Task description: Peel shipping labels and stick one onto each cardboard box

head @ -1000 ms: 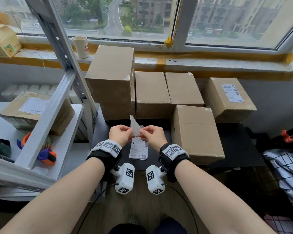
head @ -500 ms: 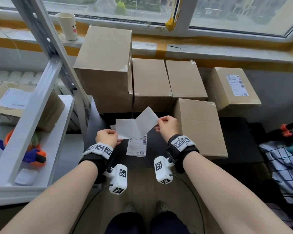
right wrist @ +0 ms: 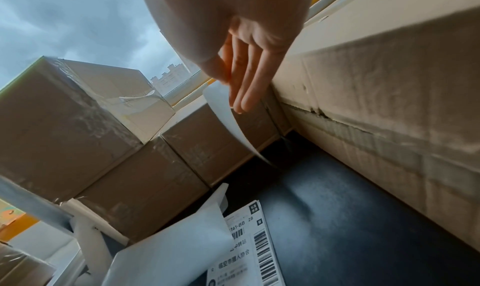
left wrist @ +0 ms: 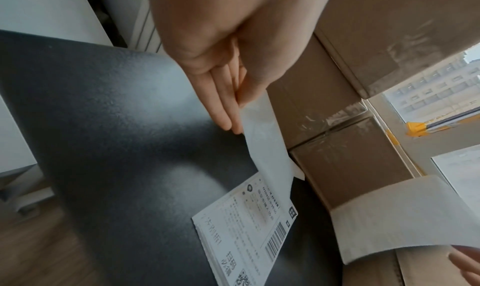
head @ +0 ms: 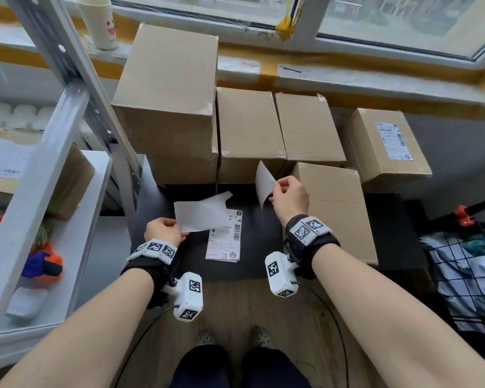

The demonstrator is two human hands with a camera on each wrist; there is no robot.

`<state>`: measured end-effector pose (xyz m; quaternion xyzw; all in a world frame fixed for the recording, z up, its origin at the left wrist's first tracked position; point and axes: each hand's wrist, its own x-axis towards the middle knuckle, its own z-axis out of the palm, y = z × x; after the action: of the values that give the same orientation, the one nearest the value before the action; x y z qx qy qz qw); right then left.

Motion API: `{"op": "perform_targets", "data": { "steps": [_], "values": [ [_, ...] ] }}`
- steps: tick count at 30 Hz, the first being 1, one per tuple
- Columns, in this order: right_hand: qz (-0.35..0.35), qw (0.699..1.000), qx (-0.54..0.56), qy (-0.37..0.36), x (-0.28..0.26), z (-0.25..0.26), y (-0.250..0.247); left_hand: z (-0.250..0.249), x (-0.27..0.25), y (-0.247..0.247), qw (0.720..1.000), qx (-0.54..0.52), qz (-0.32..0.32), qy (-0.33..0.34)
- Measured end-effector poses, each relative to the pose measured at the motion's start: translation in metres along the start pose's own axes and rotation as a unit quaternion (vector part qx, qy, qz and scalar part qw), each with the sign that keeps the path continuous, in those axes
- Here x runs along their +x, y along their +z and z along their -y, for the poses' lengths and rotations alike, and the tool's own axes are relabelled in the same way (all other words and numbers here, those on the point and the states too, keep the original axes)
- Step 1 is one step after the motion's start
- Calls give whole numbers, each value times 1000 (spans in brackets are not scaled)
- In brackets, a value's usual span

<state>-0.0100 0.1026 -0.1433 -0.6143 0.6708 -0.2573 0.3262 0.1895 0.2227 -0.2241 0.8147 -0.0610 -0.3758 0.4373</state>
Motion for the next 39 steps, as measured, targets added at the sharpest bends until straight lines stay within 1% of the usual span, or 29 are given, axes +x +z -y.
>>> {"op": "perform_targets", "data": {
  "steps": [2,5,8,10,11,16,19,22,25,30,33,37,39],
  "values": [
    [15,1000,-11,-20,-2,3,-3,-1,-1,-1,1000,7,15,-4],
    [42,996,-51,-68,-8,7,-10,-1,-4,-3,998,37,41,-2],
    [61,992,-60,-91,-12,11,-12,-8,-6,-6,994,103,31,31],
    [73,992,-37,-92,-15,12,-14,-16,-10,-8,989,138,28,54],
    [80,992,-18,-96,-16,12,-16,-21,-13,-8,987,142,38,66],
    [109,986,45,-117,-27,17,-29,-64,-47,2,982,49,150,105],
    [110,982,64,-137,-35,17,-39,-91,-73,11,977,10,180,114],
    [112,980,65,-152,-43,14,-51,-109,-90,18,972,-26,212,94],
    [107,978,60,-170,-47,7,-64,-117,-101,26,970,-12,222,95],
    [97,978,56,-176,-50,-9,-93,-120,-116,48,966,20,227,122],
    [106,978,53,-171,-46,-22,-110,-117,-126,65,960,30,227,159],
    [134,982,61,-122,-35,-45,-130,-114,-143,87,955,20,233,185],
    [119,987,70,-85,-28,-57,-139,-114,-151,98,954,17,239,180]
  ]
}}
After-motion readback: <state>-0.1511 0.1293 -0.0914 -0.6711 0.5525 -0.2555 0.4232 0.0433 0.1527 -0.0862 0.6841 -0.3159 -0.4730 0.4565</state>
